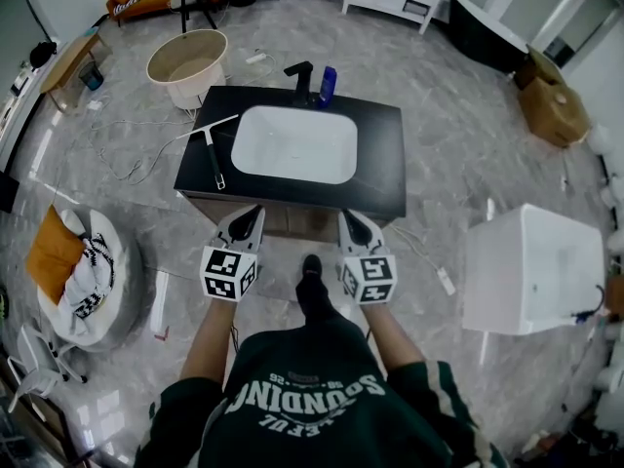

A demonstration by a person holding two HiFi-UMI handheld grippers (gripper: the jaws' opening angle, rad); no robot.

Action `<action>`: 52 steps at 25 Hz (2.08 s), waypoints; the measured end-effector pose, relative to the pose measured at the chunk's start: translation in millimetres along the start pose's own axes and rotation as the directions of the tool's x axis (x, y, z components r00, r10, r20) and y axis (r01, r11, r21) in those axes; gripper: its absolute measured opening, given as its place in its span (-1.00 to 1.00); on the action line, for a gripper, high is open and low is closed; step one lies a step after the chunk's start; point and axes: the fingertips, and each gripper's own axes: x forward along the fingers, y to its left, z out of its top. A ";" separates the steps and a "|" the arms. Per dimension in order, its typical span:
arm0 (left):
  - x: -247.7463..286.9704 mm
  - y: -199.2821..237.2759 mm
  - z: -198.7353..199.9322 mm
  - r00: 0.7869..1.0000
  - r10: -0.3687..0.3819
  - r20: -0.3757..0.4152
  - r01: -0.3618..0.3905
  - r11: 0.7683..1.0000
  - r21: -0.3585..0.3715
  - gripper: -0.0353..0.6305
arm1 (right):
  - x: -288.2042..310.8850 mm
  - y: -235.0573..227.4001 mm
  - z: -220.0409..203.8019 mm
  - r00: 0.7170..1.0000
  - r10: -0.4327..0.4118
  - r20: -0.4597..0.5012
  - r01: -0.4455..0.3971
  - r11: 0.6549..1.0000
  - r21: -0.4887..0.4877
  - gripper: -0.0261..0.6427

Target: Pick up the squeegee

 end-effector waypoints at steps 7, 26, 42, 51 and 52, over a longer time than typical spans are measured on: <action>81.6 47.7 31.0 0.999 0.032 -0.015 -0.033 0.999 -0.024 -0.89 | 95.2 -43.3 31.3 0.999 0.044 -0.025 -0.044 0.999 -0.005 -0.92; 196.0 146.2 83.8 0.995 0.100 -0.019 -0.101 0.993 -0.061 -0.89 | 248.2 -72.0 86.3 0.986 0.149 -0.069 -0.153 0.986 -0.062 -0.92; 187.7 188.9 69.6 0.991 0.121 -0.060 -0.126 0.988 -0.088 -0.89 | 273.4 -35.1 82.9 0.981 0.164 -0.101 -0.170 0.984 -0.050 -0.92; 133.6 244.2 38.6 0.957 0.272 -0.105 -0.284 0.950 -0.129 -0.89 | 302.4 26.6 74.8 0.943 0.300 -0.145 -0.317 0.943 -0.107 -0.92; 127.8 249.3 35.2 0.952 0.287 -0.109 -0.301 0.944 -0.136 -0.89 | 305.2 33.0 73.5 0.937 0.315 -0.150 -0.332 0.937 -0.110 -0.92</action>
